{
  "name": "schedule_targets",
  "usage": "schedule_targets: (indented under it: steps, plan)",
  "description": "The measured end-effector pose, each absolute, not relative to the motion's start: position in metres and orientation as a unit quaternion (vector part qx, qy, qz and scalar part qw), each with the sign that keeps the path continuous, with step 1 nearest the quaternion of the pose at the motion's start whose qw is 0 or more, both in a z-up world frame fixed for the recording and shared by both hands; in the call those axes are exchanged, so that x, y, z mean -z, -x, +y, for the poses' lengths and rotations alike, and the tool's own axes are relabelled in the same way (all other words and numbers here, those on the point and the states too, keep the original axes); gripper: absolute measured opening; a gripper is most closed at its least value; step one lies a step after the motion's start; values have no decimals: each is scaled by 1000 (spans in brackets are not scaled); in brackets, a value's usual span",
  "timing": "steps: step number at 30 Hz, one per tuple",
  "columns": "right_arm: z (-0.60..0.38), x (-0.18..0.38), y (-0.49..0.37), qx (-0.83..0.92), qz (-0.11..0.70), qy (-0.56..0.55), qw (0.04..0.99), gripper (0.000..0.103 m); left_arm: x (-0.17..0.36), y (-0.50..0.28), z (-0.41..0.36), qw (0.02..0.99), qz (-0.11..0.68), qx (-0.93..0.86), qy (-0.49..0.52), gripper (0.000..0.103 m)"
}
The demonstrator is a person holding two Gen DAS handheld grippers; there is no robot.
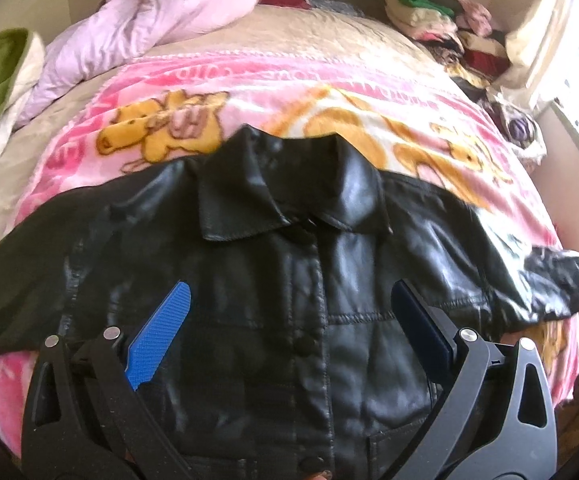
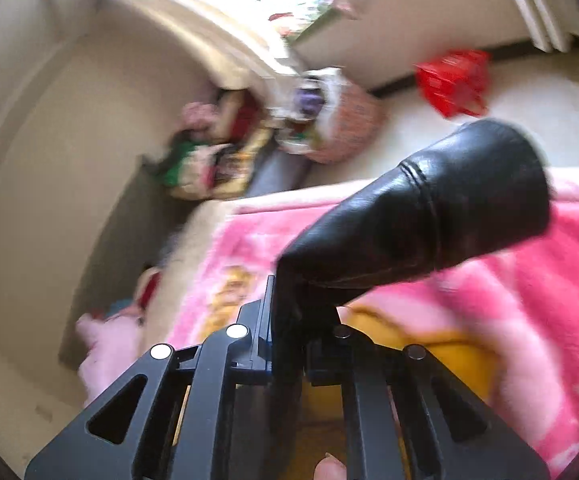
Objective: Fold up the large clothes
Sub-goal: 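Lift the held sleeve with the right tool and fold it across the jacket body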
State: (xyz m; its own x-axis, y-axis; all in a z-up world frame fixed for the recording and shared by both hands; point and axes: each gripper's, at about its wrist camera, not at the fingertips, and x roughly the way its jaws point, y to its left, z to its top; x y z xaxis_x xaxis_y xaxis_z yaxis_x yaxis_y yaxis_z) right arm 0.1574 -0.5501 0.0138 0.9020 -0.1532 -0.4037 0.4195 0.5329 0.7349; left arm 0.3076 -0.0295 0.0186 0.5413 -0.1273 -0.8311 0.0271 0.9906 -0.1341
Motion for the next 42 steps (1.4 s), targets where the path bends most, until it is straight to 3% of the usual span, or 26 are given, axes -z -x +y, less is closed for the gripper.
schedule_targets:
  steps: [7,15,23,37,40,42]
  plan:
    - [-477,-88,-199,31,139,-364,921,9,-40,-311,9,883,458,31,99,94]
    - [-357,-129,-232,-122,164,-246,948,9,-56,-310,53,884,439,45,154,94]
    - [-228,-112,-221,-232,202,-168,936,9,-61,-301,95,876,419,89,221,94]
    - [-79,-28,-202,-322,299,-59,896,9,-34,-281,162,839,372,158,365,94]
    - [-62,-11,-197,-327,326,-37,886,13,-21,-279,168,827,375,165,385,94]
    - [-57,3,-198,-330,350,-25,876,24,-11,-279,171,818,382,169,395,94]
